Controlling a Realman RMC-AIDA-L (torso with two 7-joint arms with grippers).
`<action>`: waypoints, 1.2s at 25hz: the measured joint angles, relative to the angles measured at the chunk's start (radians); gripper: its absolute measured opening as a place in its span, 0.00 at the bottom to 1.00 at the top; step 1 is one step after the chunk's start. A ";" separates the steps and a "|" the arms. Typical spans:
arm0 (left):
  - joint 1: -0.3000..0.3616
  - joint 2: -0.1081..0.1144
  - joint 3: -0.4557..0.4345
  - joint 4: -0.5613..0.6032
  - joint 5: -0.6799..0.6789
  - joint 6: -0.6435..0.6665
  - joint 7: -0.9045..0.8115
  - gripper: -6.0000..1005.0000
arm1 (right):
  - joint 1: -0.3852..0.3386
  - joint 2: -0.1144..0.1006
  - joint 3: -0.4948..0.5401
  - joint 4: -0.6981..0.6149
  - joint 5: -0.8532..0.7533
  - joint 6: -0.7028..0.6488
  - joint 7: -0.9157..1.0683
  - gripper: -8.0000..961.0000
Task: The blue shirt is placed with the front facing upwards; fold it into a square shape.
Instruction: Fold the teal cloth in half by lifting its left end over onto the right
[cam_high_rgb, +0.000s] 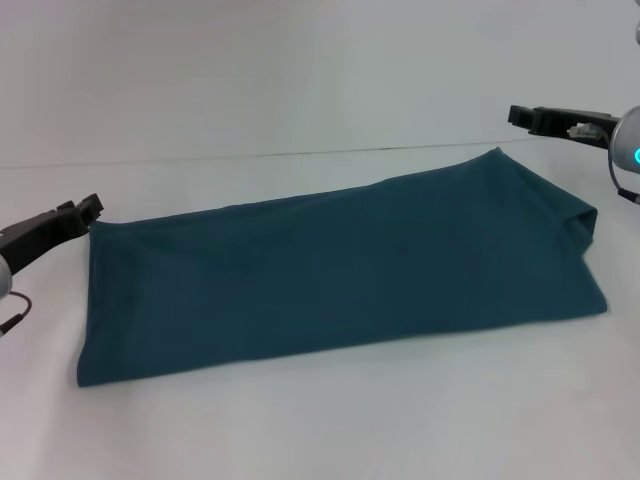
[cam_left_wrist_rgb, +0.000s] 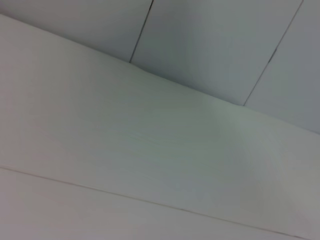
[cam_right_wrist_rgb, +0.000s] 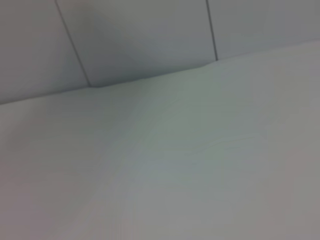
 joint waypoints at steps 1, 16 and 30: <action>0.000 0.000 0.000 0.001 -0.006 -0.003 0.002 0.17 | 0.000 0.000 0.000 0.000 0.000 0.008 0.000 0.32; 0.000 0.005 0.000 -0.025 -0.032 0.056 -0.022 0.70 | -0.026 0.017 -0.001 -0.064 0.001 -0.039 -0.054 0.91; 0.010 0.075 0.058 -0.061 -0.027 0.341 -0.264 0.85 | -0.130 -0.027 0.006 -0.168 0.062 -0.376 -0.054 0.97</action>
